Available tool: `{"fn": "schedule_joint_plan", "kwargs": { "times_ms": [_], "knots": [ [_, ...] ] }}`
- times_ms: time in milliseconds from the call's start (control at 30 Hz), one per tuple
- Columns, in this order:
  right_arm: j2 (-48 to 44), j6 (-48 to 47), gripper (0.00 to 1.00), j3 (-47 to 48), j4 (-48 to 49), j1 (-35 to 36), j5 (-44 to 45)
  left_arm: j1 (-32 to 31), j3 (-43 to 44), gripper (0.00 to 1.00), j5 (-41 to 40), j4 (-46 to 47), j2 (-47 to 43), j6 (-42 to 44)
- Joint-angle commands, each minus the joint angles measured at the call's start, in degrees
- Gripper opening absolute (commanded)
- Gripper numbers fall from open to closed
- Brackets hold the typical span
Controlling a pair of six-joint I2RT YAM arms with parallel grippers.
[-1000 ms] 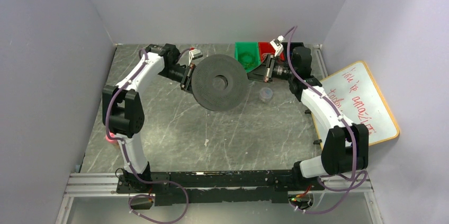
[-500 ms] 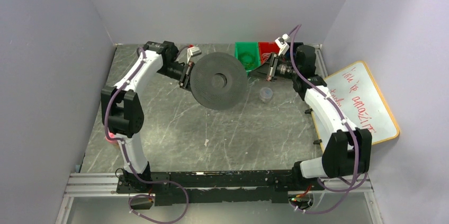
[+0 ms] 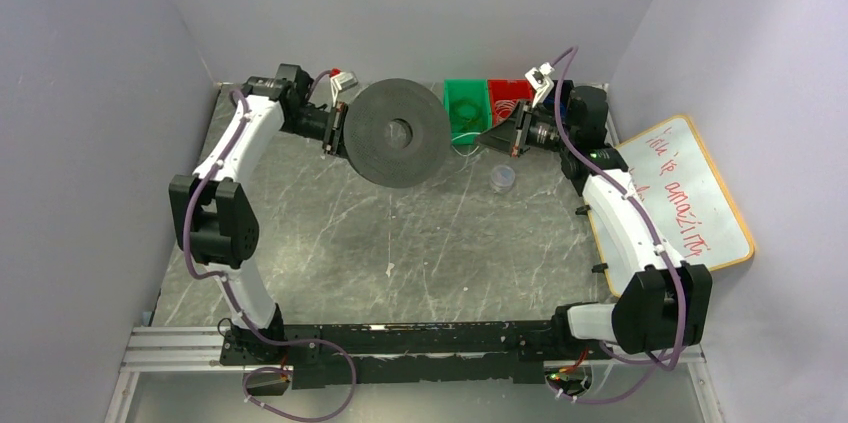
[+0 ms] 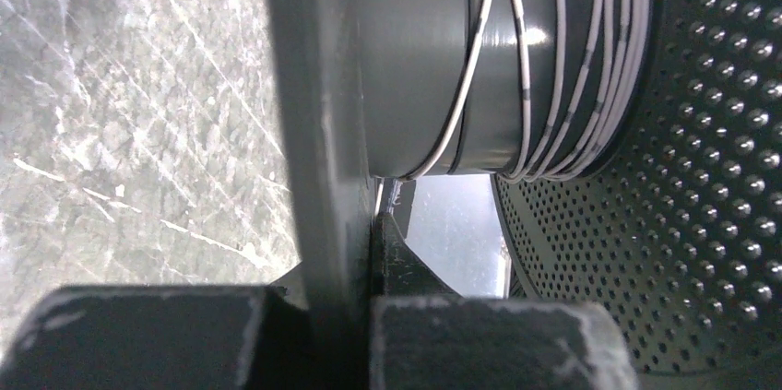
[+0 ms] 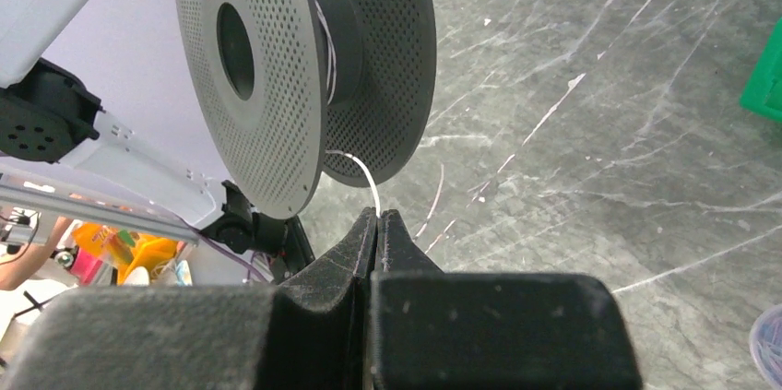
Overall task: Wrap the cables
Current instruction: Wrap the cable around the cable reel.
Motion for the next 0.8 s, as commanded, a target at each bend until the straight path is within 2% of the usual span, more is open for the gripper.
{"fn": "schedule_joint_plan", "kwargs": {
  "times_ms": [0,233,367,467,600,767],
  "knots": [
    [-0.27,-2.5,0.0,1.35,0.99,-0.27,-2.6,1.41,-1.24,0.02,1.42,10.92,-5.77,-9.73],
    [0.19,-1.65,0.0,-0.78,4.09,0.95,-5.08,2.01,-2.55,0.02,0.22,19.71,-7.14,-18.37],
    [1.79,-1.61,0.0,0.66,4.1,1.41,-7.34,2.09,-2.16,0.02,0.88,18.49,-6.94,-16.86],
    [2.1,4.09,0.0,-0.16,10.28,0.02,-10.89,2.25,-2.07,0.02,3.29,16.86,-6.82,-14.75],
    [2.32,17.04,0.0,-3.31,23.93,-3.2,-16.48,2.52,-1.41,0.02,2.25,13.69,-7.11,-10.83],
    [1.14,20.55,0.0,-3.92,27.58,-4.39,-19.16,4.05,-1.25,0.02,1.88,14.58,-6.98,-11.65]
  ]
}}
